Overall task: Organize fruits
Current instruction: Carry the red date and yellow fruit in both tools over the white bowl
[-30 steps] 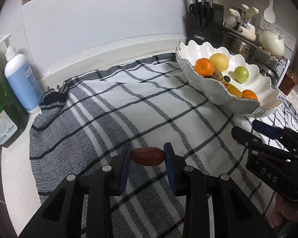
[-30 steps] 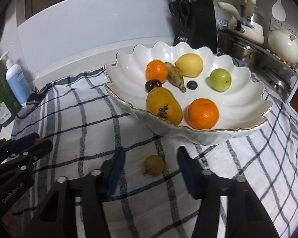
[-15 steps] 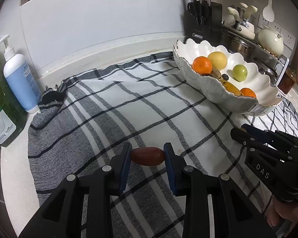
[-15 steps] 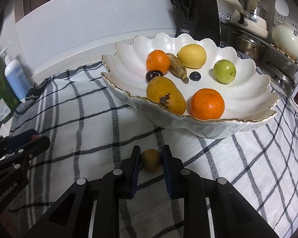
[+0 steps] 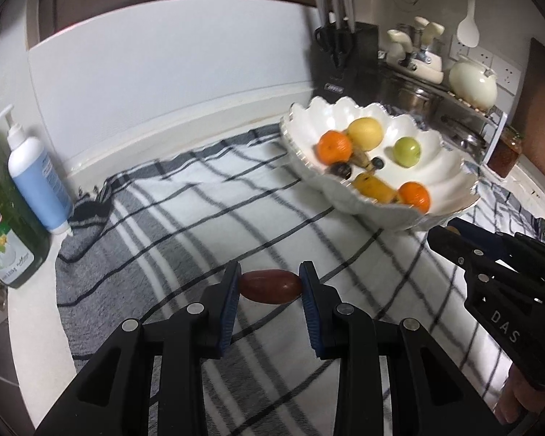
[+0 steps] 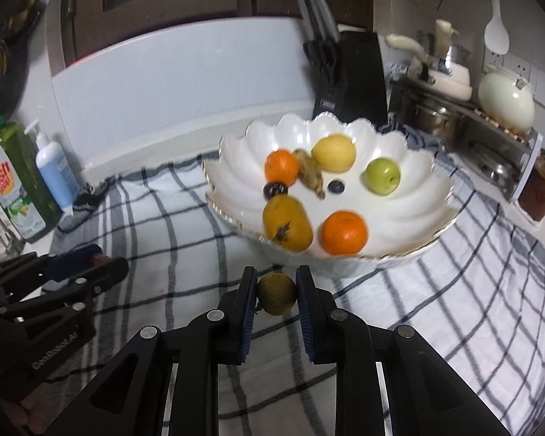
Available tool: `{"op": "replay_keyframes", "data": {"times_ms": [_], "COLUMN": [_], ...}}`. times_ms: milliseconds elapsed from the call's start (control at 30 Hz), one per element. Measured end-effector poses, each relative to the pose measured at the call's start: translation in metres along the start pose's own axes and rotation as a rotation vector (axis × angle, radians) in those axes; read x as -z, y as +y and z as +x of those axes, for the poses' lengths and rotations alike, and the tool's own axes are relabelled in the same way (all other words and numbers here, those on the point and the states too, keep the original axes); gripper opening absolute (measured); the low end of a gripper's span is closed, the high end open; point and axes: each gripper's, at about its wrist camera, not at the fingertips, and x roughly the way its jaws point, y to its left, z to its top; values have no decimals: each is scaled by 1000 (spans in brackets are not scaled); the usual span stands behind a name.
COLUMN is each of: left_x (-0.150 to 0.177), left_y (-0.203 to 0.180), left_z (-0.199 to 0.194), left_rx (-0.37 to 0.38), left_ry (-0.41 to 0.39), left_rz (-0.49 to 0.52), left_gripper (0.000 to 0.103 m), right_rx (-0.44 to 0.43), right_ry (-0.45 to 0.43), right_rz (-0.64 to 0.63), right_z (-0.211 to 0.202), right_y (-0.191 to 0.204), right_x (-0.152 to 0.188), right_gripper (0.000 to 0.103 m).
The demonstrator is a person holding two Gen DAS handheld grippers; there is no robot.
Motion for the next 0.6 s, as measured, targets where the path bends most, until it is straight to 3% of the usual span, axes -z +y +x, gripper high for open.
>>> {"op": "replay_keyframes", "data": {"times_ms": [600], "left_x": [-64], "left_y": [-60], "left_z": [2], "left_rx": [79], "left_ry": [-81], "left_rz": [77], "left_gripper": [33], "right_rx": [71], "right_ry": [-101], "right_rz": [60], "right_z": [-24], "right_y": [-62], "right_x": [-36], "right_gripper": [23]}}
